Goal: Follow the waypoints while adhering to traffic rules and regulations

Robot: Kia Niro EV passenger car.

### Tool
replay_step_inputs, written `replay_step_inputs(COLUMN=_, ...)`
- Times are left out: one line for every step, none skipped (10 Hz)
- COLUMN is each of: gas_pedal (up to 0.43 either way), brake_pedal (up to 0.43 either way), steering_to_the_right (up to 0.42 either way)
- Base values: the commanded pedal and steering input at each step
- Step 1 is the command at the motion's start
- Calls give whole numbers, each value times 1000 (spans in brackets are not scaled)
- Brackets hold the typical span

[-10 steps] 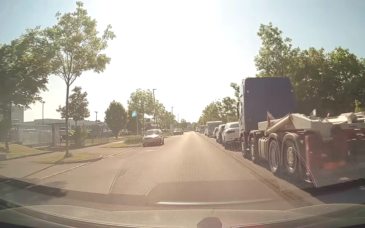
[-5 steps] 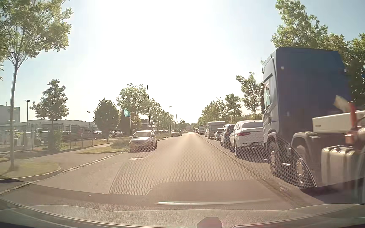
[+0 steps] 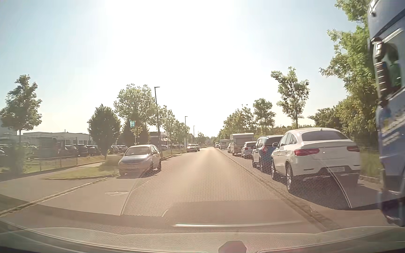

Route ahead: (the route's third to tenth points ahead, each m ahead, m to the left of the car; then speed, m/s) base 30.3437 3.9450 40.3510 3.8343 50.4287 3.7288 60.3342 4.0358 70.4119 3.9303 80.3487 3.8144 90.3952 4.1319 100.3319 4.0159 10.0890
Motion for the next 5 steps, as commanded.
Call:
replay_step_inputs(gas_pedal=138, brake_pedal=0, steering_to_the_right=0)
replay_step_inputs(gas_pedal=130, brake_pedal=0, steering_to_the_right=0)
replay_step_inputs(gas_pedal=110, brake_pedal=0, steering_to_the_right=0)
replay_step_inputs(gas_pedal=87, brake_pedal=0, steering_to_the_right=0)
replay_step_inputs(gas_pedal=87, brake_pedal=0, steering_to_the_right=0)
